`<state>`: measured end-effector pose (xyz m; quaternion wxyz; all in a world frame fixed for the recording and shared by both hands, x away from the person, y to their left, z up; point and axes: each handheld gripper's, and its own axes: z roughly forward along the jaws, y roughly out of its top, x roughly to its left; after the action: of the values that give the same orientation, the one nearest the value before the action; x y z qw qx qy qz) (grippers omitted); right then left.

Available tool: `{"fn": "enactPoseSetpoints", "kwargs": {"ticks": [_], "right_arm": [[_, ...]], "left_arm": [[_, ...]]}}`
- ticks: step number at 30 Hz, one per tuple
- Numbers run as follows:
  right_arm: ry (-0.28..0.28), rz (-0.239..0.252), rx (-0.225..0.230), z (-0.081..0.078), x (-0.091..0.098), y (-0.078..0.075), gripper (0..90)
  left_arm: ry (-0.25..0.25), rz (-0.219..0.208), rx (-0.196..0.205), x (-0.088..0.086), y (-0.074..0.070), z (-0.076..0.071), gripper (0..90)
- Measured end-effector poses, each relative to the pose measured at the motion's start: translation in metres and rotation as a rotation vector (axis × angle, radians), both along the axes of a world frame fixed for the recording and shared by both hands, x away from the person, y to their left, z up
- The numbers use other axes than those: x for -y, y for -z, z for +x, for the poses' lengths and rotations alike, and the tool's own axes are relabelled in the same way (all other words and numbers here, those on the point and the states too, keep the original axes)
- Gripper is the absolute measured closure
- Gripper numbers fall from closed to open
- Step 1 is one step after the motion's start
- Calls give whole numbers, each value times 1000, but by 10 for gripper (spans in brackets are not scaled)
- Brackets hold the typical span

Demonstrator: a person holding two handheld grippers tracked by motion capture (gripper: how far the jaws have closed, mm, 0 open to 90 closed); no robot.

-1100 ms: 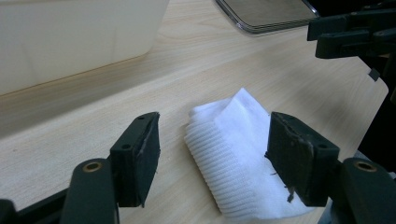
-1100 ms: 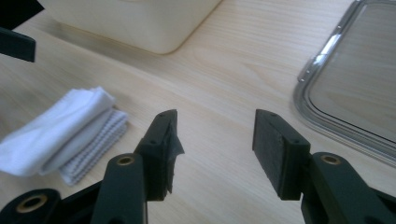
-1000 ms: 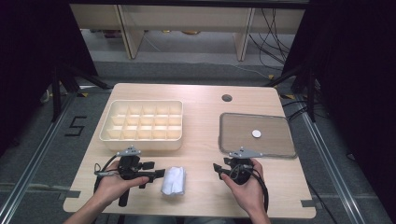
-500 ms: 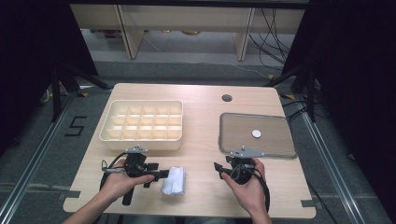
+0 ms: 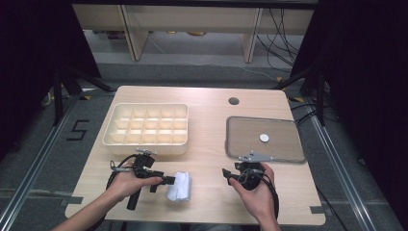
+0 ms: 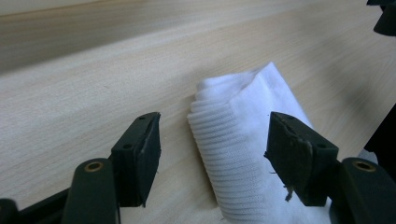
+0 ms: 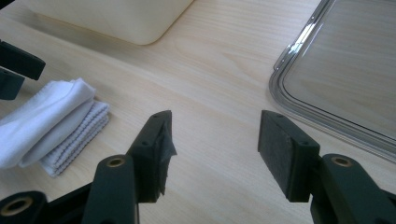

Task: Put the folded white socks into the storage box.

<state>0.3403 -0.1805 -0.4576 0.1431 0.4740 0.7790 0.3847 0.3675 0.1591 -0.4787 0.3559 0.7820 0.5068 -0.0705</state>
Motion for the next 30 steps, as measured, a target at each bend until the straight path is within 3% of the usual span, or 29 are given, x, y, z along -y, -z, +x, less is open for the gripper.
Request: {"fn": "enactPoseSetpoints", "kwargs": {"ticks": [5, 6, 9, 16, 20, 21, 27, 28, 30], "right_arm": [[-4, 29, -15, -1, -3, 0, 456], [-9, 19, 2, 0, -3, 1, 456], [-6, 15, -24, -2, -5, 0, 455], [-13, 17, -26, -2, -6, -1, 455], [-14, 14, -24, -3, -6, -2, 455], [-15, 17, -26, -3, -6, -2, 455], [-16, 25, -35, -3, -7, -2, 455], [-19, 30, -35, -3, -8, -2, 455], [-28, 25, -30, -3, -8, -1, 457]], "left_arm": [[27, 23, -35, 6, 5, 2, 342], [29, 22, -41, 9, 6, 2, 341], [38, 26, -55, 14, 8, 3, 339], [60, 49, -58, 21, 11, 4, 330], [48, 40, -66, 26, 15, 2, 337], [76, 57, -63, 25, 16, 3, 340], [83, 43, -63, 27, 18, 4, 403], [56, 25, -74, 29, 18, 4, 418], [70, 31, -55, 30, 19, 4, 447]]}}
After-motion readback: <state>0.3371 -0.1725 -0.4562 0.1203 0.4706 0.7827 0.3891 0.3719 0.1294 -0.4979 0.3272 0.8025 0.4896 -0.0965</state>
